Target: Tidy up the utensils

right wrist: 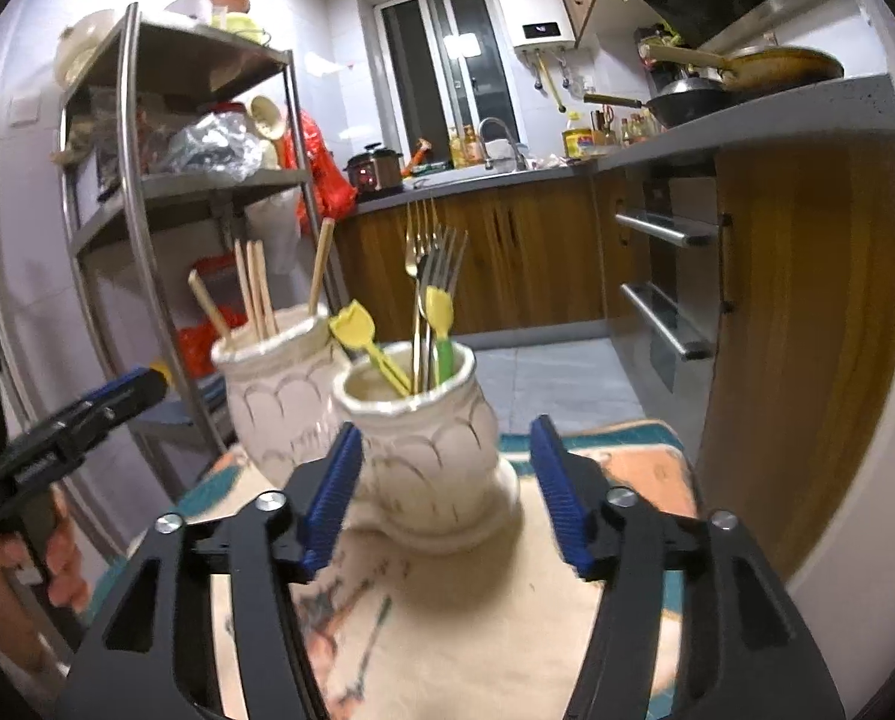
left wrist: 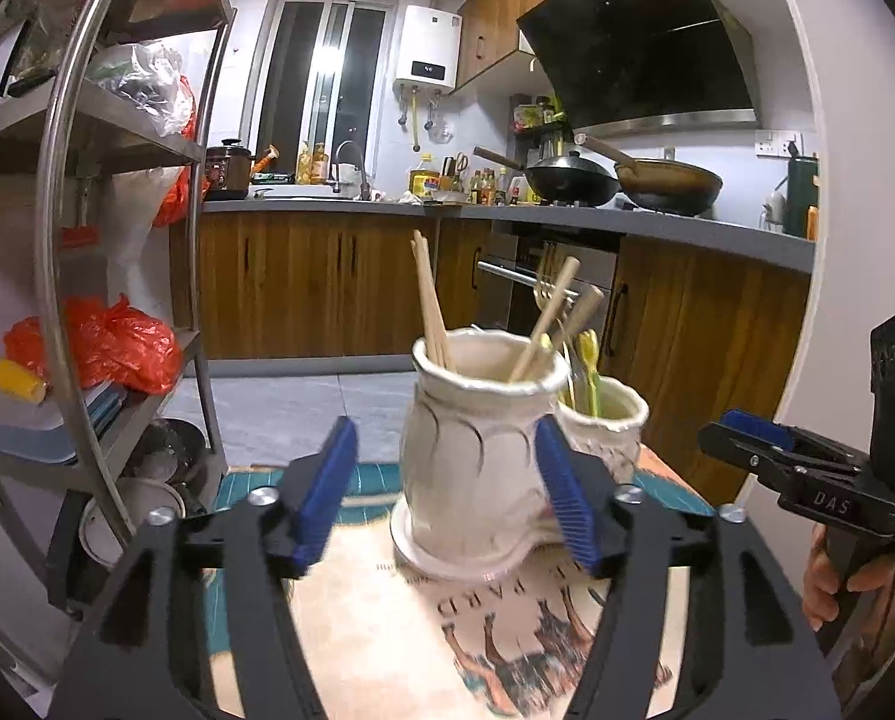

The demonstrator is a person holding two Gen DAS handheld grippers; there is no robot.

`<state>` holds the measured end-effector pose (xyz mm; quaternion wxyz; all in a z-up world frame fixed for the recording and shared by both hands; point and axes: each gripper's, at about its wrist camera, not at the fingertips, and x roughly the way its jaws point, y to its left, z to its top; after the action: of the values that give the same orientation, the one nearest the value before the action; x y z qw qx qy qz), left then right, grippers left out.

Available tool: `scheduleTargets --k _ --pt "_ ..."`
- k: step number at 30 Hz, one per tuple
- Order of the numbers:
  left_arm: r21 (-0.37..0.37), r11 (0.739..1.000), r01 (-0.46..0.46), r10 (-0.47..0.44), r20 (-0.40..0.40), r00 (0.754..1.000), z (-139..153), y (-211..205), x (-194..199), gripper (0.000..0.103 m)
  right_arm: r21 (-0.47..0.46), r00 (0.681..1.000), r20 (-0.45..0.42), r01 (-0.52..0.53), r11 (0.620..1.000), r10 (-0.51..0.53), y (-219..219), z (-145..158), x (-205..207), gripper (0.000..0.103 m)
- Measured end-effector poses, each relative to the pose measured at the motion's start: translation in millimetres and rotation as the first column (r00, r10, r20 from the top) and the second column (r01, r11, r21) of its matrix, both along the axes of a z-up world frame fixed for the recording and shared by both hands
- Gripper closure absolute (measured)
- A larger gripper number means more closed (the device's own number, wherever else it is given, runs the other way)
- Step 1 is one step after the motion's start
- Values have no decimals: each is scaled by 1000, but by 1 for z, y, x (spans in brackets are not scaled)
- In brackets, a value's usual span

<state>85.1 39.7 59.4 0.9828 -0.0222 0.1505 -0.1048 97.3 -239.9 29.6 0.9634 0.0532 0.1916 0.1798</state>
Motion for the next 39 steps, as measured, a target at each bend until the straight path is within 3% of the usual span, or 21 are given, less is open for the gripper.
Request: scheduleTargets --k 4,9,19,39 --pt "24 1000 -5 5 7 1000 -7 -6 -13 22 -71 999 53 2 997 2 4 -5 -18 17" --pt "45 999 -30 29 29 999 -12 -8 -20 6 -128 993 114 -10 992 25 11 -7 -31 10" --pt "94 995 -41 38 40 998 -27 -11 -20 6 -141 988 149 -27 990 48 14 -7 -36 6" --pt "73 996 -51 46 70 997 -26 -11 -23 6 -126 976 209 -31 992 57 15 -5 -48 5"
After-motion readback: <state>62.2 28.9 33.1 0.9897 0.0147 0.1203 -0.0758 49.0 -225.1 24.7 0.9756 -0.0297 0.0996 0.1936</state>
